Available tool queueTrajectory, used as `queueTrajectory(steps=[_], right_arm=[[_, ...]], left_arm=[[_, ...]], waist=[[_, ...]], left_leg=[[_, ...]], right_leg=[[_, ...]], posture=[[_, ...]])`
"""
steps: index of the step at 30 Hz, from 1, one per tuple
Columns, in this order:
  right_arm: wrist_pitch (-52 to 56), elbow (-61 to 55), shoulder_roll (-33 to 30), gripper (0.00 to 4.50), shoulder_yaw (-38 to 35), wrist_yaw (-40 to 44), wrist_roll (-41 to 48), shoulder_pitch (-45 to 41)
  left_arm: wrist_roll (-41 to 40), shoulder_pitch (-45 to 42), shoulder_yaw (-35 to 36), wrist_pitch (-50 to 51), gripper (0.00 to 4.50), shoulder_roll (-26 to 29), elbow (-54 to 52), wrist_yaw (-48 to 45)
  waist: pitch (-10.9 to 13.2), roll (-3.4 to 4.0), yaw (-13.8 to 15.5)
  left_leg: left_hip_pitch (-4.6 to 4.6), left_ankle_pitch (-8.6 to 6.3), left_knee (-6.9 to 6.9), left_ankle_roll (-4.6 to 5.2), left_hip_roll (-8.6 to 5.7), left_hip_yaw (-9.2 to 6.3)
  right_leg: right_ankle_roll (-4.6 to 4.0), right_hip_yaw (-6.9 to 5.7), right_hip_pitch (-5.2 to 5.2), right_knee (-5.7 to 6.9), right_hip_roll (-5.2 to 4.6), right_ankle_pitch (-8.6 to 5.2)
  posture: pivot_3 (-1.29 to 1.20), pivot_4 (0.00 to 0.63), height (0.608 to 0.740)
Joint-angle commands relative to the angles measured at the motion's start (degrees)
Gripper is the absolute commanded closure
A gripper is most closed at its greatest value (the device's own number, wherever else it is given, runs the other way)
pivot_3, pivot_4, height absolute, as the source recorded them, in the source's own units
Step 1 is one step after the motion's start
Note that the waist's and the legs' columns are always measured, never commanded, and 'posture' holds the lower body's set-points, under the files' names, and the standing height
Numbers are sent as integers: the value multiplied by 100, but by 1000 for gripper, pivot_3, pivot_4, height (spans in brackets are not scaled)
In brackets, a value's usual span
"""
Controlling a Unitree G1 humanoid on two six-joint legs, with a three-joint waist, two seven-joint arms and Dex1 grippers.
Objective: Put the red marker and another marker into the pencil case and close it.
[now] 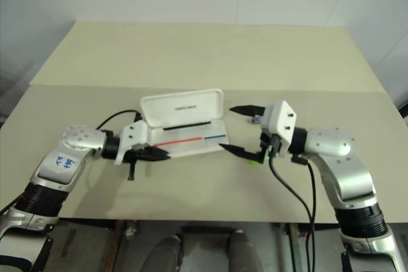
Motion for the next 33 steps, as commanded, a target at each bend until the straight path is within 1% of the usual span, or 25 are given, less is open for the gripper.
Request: queueTrajectory(steps=[1, 12, 24, 27, 33], right_arm=[[35, -319, -152, 0, -299, 18, 172, 124], [251, -708, -328, 0, -535, -63, 302, 606], [363, -938, -285, 0, -553, -267, 311, 671], [359, -910, -266, 0, -516, -294, 302, 611], [314, -827, -213, 0, -426, -284, 271, 514]], left_arm=[[-135, -52, 77, 1, 4480, 56, -288, -68], [-84, 53, -217, -147, 4480, -18, -476, -354], [81, 102, -416, -235, 4480, -31, -346, -271], [66, 110, -409, -266, 3771, -75, -334, -263], [-44, 151, -348, -198, 1779, -145, -363, -232]], waist=[[0, 0, 1], [0, 0, 0], [0, 0, 4], [0, 0, 1], [0, 0, 1]], left_leg=[[0, 0, 0, 0, 0, 0], [-1, 0, 2, 0, 0, 1], [-1, 0, 4, 0, 0, 1], [0, 0, 4, 0, 0, 1], [0, 0, 4, 0, 0, 1]], right_leg=[[0, 0, 0, 0, 0, 0], [-1, 1, 0, 0, 1, -1], [-3, 1, 0, 1, 0, -2], [-3, 1, 0, 1, 1, -2], [-4, 1, 0, 1, 1, -2]], posture=[[0, 150, 740], [0, 150, 740], [0, 150, 740], [0, 150, 740], [0, 150, 740]])
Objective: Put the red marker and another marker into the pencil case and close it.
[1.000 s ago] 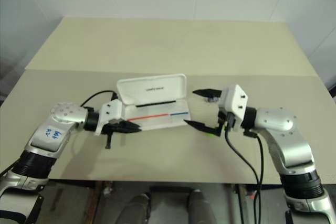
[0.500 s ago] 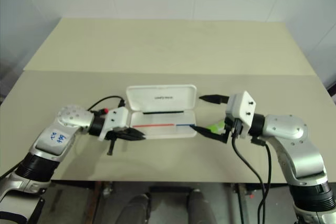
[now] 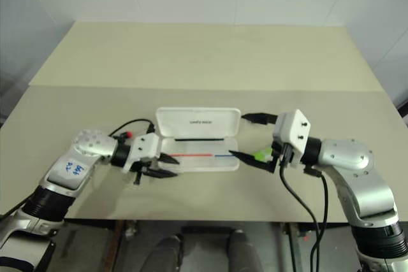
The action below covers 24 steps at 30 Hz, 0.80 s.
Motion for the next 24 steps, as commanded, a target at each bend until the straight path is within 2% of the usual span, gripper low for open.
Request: queueTrajectory(steps=[1, 5, 16, 24], right_arm=[[-63, -116, 55, 0, -11, -28, 65, -121], [-102, -33, 99, 0, 25, 3, 31, -164], [-286, 216, 185, 0, 133, 73, -32, -226], [-442, 451, 145, 0, 149, 247, -76, -226]], left_arm=[[-189, 43, 103, 71, 1441, -26, -177, -18], [-525, 56, 249, 282, 106, 77, -419, -205], [-1464, 415, 830, 922, 106, 636, -1280, -588], [-2104, 805, 1706, 937, 43, 1138, -1445, -770]], waist=[[0, 0, -2], [0, 0, -1], [0, 0, -11], [0, 0, -11]], left_leg=[[0, 0, 0, 0, 0, 0], [0, 0, 1, 0, 0, 0], [1, 0, 0, 0, 1, 0], [1, 0, 1, 0, 1, 0]], right_leg=[[1, 0, 0, 0, 0, 0], [1, 0, 0, 1, 0, 0], [-2, 0, 0, 2, 0, -1], [-25, 0, 0, 1, -1, -13]], posture=[[0, 150, 740], [0, 150, 740], [0, 150, 740], [0, 150, 740]])
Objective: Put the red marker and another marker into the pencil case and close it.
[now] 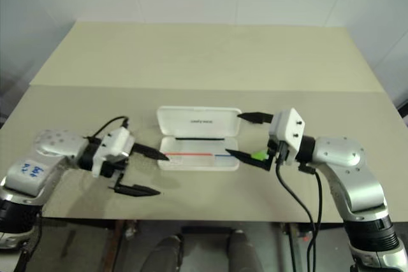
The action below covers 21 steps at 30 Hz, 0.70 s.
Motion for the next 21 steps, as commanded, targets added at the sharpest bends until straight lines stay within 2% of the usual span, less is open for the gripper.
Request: queueTrajectory(steps=[1, 2, 5, 10, 16, 21], right_arm=[[-168, -3, -35, 0, -64, 117, -1, -58], [-175, 16, -34, 0, -69, 138, -5, -61], [-222, 121, -20, 0, -44, 212, -45, -105], [-178, 146, 24, 0, 41, 347, 57, -377], [-252, -178, -42, 0, 234, 784, 207, -654], [-53, -398, -63, 0, 330, 969, 355, -717]], left_arm=[[-322, 178, 578, -50, 43, 191, -186, 10], [-328, 229, 673, -81, 43, 214, -204, 53], [-418, 462, 1069, -130, 43, 252, -312, 224], [-923, 1182, 2064, 362, 43, 276, -680, 649], [-1352, 1610, 2961, 852, 43, 368, -423, 928], [-912, 2064, 3192, 450, 43, 607, -29, 816]], waist=[[0, 0, -5], [0, 0, -7], [0, 0, -6], [1, 0, -31], [1, 0, -30], [1, 0, -29]], left_leg=[[0, 0, 0, 0, 0, 0], [0, 0, -1, 0, 1, 0], [2, 0, -1, 0, 2, 0], [4, 0, -1, 0, 2, 1], [7, 0, 1, 0, 6, 1], [7, -1, -1, -2, 6, 1]], right_leg=[[-16, 0, 0, 0, 0, -9], [-58, 0, 0, 1, 0, -31], [-57, 0, 0, 4, 1, -31], [-57, 2, 0, 9, 0, -31], [-68, 0, 0, 12, 2, -37], [-71, 0, 0, 9, 1, -39]], posture=[[0, 150, 740], [0, 150, 740], [0, 150, 740], [0, 150, 740], [0, 150, 740], [0, 150, 740]])
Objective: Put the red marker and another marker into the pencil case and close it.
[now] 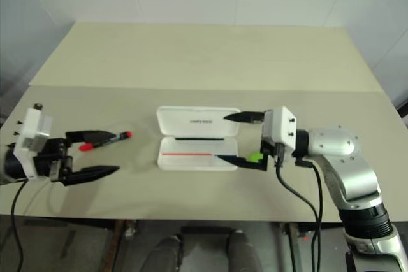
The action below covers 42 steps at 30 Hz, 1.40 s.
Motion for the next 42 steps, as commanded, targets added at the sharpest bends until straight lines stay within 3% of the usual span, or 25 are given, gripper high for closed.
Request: queueTrajectory(steps=[1, 8, 14, 18, 20, 34, 39, 42], right_arm=[[81, -254, -40, 0, -4, 65, 178, -84], [94, -77, -17, 0, -11, 40, 121, -163], [126, -94, 39, 0, 3, -164, 44, -189], [157, -166, 30, 0, -5, -292, 35, -145], [192, -239, 33, 0, -34, -417, 28, -108], [374, -586, -30, 0, -184, -913, 46, 77], [384, -647, -38, 0, -219, -1027, 47, 116], [392, -678, -47, 0, -242, -1079, 48, 133]], left_arm=[[453, 272, 201, -566, 43, 170, 399, -76], [1321, -17, 31, -1993, 43, 359, 2033, -31], [2071, -897, -582, -2991, 43, 207, 3396, 542], [2274, -1166, -904, -3253, 43, 131, 3809, 625], [2349, -1375, -1161, -3287, 43, 20, 4071, 568], [3096, -2747, -2151, -3809, 43, -371, 6182, 870], [3156, -2954, -2355, -3732, 43, -460, 6387, 636], [3091, -2947, -2429, -3540, 998, -485, 6325, 362]], waist=[[0, 0, 0], [0, 0, 4], [0, 0, 37], [0, 0, 27], [0, 0, 29], [-1, -1, 32], [-1, -1, 35], [-2, 0, 39]], left_leg=[[0, -1, 0, -1, 0, 0], [-1, -2, -1, -4, 0, 2], [-4, -4, -12, -7, 1, 1], [-6, -4, -23, -7, 0, 2], [-7, -4, -31, -7, 1, 5], [-15, 4, -18, -4, 2, 5], [-9, 10, 3, 5, -1, 4], [-7, 19, 5, 11, -2, 5]], right_leg=[[0, 0, 0, -2, 0, 0], [-6, 0, -3, -9, -1, -3], [-6, -2, -7, -14, -3, -3], [15, -2, -14, -10, -3, 8], [75, -1, -28, 3, -3, 39], [75, 0, -61, 61, 7, 35], [76, 0, -51, 78, 7, 37], [70, 0, -46, 77, 6, 38]], posture=[[0, 150, 740], [0, 150, 740], [0, 150, 740], [0, 150, 740], [0, 150, 740], [0, 150, 740], [0, 150, 740], [0, 150, 740]])
